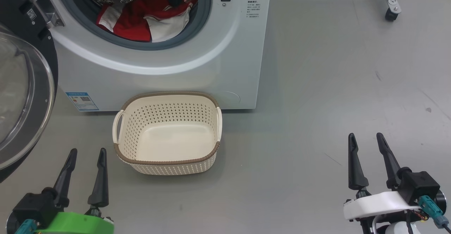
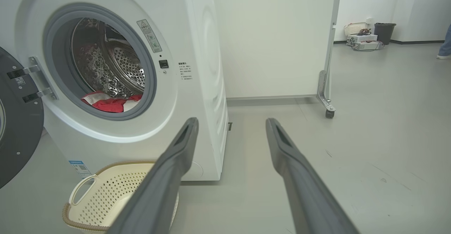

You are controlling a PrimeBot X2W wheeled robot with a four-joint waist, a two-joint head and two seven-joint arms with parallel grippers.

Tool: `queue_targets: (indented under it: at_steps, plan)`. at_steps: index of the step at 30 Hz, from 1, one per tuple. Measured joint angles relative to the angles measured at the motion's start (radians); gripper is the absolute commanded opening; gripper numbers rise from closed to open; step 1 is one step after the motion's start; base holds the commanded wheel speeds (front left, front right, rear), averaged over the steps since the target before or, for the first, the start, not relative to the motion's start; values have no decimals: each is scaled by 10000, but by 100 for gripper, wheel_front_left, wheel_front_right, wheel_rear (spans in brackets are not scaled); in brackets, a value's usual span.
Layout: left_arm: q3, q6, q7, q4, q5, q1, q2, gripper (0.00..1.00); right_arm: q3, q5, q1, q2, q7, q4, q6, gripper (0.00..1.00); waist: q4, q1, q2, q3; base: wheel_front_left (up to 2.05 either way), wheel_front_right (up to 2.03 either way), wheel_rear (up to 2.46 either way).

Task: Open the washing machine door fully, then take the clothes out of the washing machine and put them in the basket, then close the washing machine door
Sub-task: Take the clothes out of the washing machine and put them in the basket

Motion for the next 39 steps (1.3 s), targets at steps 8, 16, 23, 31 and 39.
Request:
queue_targets:
  at_steps: [8,16,23,31,39]
  plan:
    - [0,0,2,-4,0,0,27,100,6,0,0,2,0,2,0,100,37,0,0,27,71,-71,0]
    - [2,0,2,-10,25,0,50,100,13,0,0,2,0,25,0,100,94,0,0,36,104,-104,0]
    - [280,0,0,38,201,0,102,100,36,-2,-1,2,0,46,-4,100,161,0,0,50,133,-133,0]
    - [221,0,0,77,357,0,153,100,69,-2,-2,2,0,67,-13,100,196,0,0,71,120,-120,0]
    - [148,0,2,73,359,0,153,100,123,0,-5,2,0,84,-25,100,200,0,0,113,88,-88,0]
